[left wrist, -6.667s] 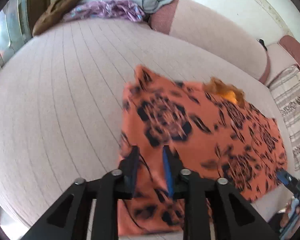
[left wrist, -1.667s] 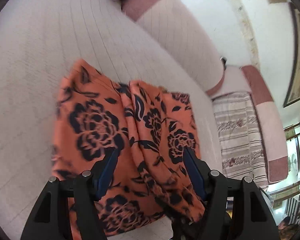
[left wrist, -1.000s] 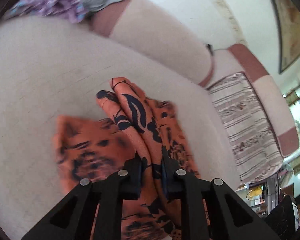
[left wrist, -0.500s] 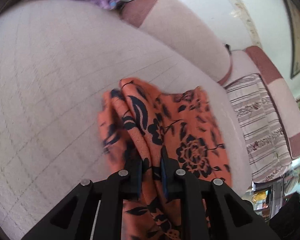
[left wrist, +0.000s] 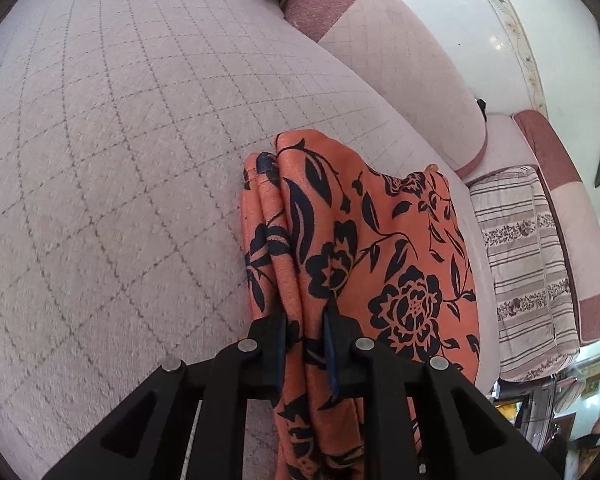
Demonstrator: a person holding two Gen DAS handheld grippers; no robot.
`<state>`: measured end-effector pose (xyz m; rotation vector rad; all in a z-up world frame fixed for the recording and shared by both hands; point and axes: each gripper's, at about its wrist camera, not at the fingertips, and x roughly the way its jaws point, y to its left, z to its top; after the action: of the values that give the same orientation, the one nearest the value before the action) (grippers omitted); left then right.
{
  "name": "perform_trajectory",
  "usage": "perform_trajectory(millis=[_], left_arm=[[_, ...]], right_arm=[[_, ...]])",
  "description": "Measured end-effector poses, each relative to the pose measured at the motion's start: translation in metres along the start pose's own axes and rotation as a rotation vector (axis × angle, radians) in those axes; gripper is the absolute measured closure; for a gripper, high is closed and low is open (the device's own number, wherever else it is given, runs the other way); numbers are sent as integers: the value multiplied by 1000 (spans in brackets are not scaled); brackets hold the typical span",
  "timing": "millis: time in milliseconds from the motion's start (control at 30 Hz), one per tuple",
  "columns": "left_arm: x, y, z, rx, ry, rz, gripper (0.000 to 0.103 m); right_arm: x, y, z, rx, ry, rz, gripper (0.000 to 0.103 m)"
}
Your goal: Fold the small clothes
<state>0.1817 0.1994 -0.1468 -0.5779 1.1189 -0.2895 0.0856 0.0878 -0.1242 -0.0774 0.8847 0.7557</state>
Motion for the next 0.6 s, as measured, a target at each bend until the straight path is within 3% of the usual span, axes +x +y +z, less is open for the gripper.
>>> perform_trajectory(millis=[33, 67, 200, 267, 400, 433, 467, 567, 600], left_arm=[[-2, -1, -1, 4, -1, 19, 84], [-5, -3, -1, 7, -4, 37, 84], [-45, -19, -16, 30, -59, 72, 87], [-66, -34, -35, 66, -98, 41, 87], [-61, -45, -75, 109, -30, 55, 87], [-52, -42, -84, 112, -2, 93, 87], [-46, -36, -89, 98, 10, 141, 88], [-49, -4, -97, -64, -12, 120, 101], [-52, 3, -99, -87, -20, 163, 101]], right_arm=[[-3, 5, -4, -8, -4, 24, 43], [-5, 9, -7, -8, -7, 48, 38], [-28, 6, -20, 48, -36, 129, 37], [-42, -3, -29, 98, -55, 157, 37], [-62, -15, -46, 156, -72, 181, 37], [-66, -18, -50, 173, -74, 188, 37], [-71, -18, -54, 184, -77, 191, 37], [-81, -24, -64, 214, -76, 198, 37], [-85, -26, -67, 219, -80, 196, 37]])
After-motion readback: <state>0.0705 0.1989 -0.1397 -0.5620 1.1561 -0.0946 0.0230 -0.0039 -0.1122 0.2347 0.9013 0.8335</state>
